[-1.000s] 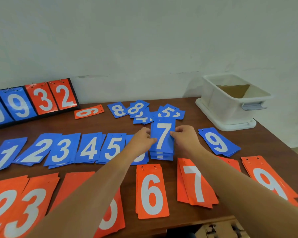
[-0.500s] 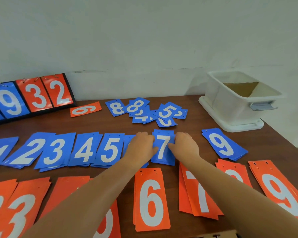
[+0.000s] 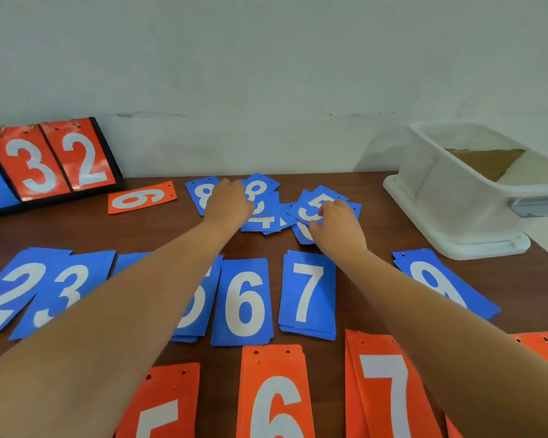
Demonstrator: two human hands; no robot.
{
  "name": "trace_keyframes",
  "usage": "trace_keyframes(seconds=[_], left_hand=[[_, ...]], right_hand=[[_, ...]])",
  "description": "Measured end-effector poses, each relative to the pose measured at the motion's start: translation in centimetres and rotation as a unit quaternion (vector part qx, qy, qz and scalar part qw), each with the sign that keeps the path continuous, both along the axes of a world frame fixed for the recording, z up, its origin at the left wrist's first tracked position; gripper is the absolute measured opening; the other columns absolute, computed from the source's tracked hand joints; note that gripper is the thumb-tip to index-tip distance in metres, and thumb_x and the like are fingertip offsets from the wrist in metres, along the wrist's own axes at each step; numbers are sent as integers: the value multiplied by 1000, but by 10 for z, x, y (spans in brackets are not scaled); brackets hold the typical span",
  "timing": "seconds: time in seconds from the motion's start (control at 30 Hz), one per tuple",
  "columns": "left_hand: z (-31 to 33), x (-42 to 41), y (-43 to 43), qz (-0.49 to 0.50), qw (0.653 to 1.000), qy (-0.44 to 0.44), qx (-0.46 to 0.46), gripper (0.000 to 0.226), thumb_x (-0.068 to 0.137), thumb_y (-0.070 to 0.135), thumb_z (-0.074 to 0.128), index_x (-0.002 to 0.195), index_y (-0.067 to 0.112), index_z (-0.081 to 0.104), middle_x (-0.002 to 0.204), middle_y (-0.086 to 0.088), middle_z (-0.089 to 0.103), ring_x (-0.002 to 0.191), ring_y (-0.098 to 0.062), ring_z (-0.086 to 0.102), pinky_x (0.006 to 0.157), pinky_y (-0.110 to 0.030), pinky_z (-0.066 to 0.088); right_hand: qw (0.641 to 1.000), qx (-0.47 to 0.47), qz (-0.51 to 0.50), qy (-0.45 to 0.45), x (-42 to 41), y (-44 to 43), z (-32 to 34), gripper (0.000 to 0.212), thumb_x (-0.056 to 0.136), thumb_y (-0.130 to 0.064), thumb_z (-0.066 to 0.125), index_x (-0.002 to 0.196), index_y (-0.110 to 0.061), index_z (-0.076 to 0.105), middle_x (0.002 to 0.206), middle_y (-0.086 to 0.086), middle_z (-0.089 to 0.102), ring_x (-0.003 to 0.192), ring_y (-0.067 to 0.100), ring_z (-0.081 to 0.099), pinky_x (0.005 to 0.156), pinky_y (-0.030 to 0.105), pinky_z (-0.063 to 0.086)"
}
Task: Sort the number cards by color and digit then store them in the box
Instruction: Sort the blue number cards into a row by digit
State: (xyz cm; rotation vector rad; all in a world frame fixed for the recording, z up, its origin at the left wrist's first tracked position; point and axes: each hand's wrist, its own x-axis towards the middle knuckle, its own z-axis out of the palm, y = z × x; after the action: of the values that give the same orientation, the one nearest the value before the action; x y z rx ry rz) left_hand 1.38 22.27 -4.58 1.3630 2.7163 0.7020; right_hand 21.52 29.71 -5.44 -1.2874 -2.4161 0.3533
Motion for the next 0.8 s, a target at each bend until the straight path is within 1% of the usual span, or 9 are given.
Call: trace_keyframes(seconds=[0.2, 0.27, 0.33, 0.43, 0.47, 0.53, 0.6, 0.7, 0.8], left_hand=[[-29, -27, 29, 7, 998, -8, -65, 65, 93, 44, 62, 141, 5, 43, 136, -17, 54, 124, -35, 51, 95, -43, 46], [-32, -32, 32, 4, 998, 13, -64, 67, 91, 47, 65, 140, 7, 45, 135, -17, 56, 123, -35, 52, 94, -43, 46], [-31, -36, 33, 16, 998, 16, -51, 71, 85, 46, 71, 139, 7, 45, 136, -18, 52, 125, -36, 49, 94, -43, 45], [-27, -38, 31, 36, 999, -35, 5, 60, 87, 30, 73, 134, 2, 48, 134, -22, 51, 125, -37, 47, 95, -42, 43], [-26, -40, 30, 35, 997, -58, 41, 46, 89, 22, 69, 127, -1, 54, 128, -21, 56, 120, -36, 51, 90, -41, 45], [-17, -37, 21, 42, 985, -129, 107, 16, 91, 14, 58, 98, 0, 62, 99, -17, 63, 93, -32, 58, 70, -35, 42], [-4, -28, 9, 45, 968, -205, 141, 10, 87, 15, 54, 80, 8, 54, 79, -12, 54, 73, -25, 47, 62, -32, 34], [16, -5, -16, 34, 902, -388, 188, 10, 76, 14, 56, 86, 14, 56, 86, -11, 56, 79, -22, 54, 65, -35, 46], [34, 25, -50, 28, 818, -534, 211, 18, 94, -2, 50, 107, 7, 57, 111, -18, 62, 97, -33, 66, 73, -40, 60]], right_hand=[[996, -2, 60, -65, -17, 18, -18, 44, 94, -45, 58, 119, -10, 57, 117, 8, 58, 107, 26, 55, 89, 37, 48], [994, 45, 65, -78, -17, 19, -22, 36, 97, -41, 53, 116, -12, 59, 111, 7, 58, 105, 27, 53, 86, 36, 47], [981, 114, 88, -127, -17, 18, -24, 23, 101, -30, 46, 108, -12, 58, 97, 6, 54, 91, 25, 51, 74, 33, 41], [974, 156, 60, -155, -16, 12, -19, 9, 99, -16, 45, 92, -13, 49, 79, 2, 47, 70, 21, 46, 59, 30, 32], [978, 148, 36, -144, -16, 10, -15, 9, 99, -14, 45, 90, -13, 48, 76, 2, 48, 68, 22, 47, 58, 31, 32], [983, 155, -14, -97, -13, 9, -5, 10, 96, -10, 46, 87, -11, 51, 72, 3, 51, 65, 24, 50, 59, 32, 33], [983, 176, -59, 5, -10, 8, 6, 13, 92, -7, 48, 84, -9, 58, 70, 6, 58, 63, 25, 52, 59, 34, 35], [960, 227, -63, 154, -6, -13, 27, 14, 87, -7, 54, 78, -8, 64, 67, 7, 62, 62, 27, 55, 60, 34, 39], [931, 282, -39, 229, 1, -52, 49, 11, 86, -8, 59, 81, -10, 68, 73, 4, 66, 68, 25, 59, 66, 32, 42]])
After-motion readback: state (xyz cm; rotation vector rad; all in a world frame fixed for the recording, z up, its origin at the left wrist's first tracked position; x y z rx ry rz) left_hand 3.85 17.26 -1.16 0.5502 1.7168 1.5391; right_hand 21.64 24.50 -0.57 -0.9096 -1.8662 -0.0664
